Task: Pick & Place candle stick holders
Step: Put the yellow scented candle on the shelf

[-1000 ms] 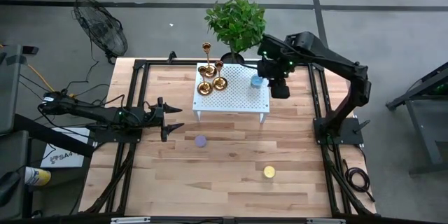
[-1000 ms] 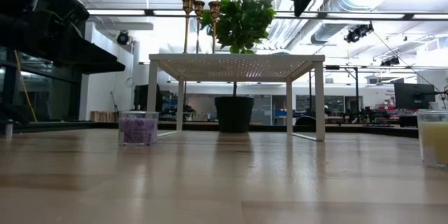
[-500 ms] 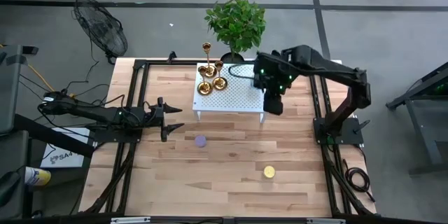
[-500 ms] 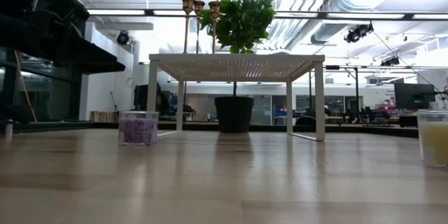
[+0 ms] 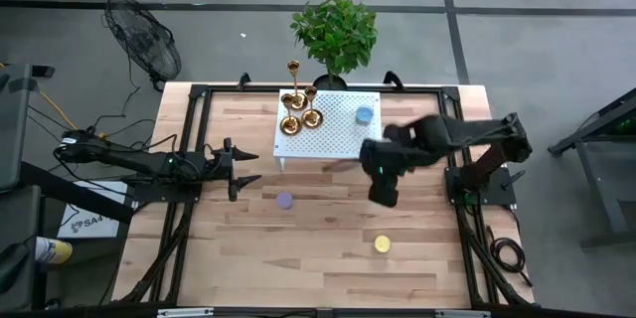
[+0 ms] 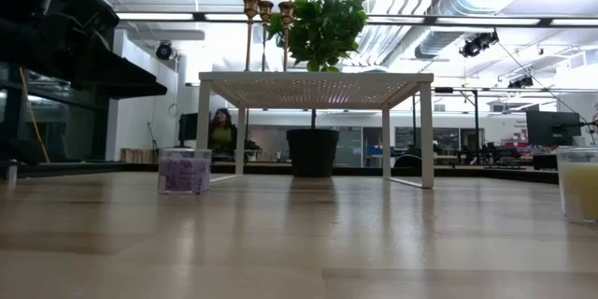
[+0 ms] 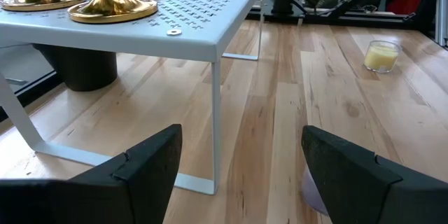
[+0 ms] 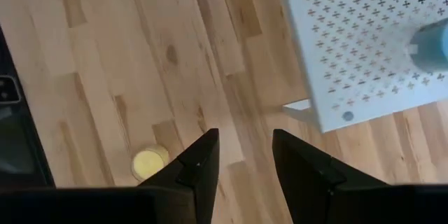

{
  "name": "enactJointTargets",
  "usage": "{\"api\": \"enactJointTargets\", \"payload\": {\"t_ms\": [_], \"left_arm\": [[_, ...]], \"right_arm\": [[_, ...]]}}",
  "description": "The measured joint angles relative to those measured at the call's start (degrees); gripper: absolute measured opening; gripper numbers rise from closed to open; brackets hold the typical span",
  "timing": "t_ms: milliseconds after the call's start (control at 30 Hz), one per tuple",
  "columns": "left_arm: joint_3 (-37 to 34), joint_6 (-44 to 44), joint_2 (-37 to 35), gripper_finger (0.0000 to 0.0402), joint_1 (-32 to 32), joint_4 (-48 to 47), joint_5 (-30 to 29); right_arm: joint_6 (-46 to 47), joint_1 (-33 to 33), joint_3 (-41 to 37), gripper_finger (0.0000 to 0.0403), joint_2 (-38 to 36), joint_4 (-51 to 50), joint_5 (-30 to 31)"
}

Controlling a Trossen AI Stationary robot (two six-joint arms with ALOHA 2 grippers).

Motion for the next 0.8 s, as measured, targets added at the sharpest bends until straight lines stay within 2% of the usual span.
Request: {"api": "enactJointTargets", "payload": {"t_ms": [100, 400, 633, 800], "left_arm": [[0.0, 0.0, 0.0, 0.0291, 0.0, 0.0, 0.0], [0.0, 0.0, 0.0, 0.0291, 0.0, -0.1, 0.0], [0.0, 0.0, 0.0, 0.0292, 0.0, -0.2, 0.0], [0.0, 0.0, 0.0, 0.0291, 0.0, -0.2, 0.0]], "right_arm": [[5.3, 4.4, 0.0, 0.0129, 1.3, 0.1, 2.6], [21.8, 14.2, 0.0, 0.0129, 6.8, 0.2, 2.2], [34.7, 18.3, 0.0, 0.0129, 11.3, -1.0, 1.6], [40.3, 19.6, 0.0, 0.0129, 14.0, -1.7, 0.8]]}}
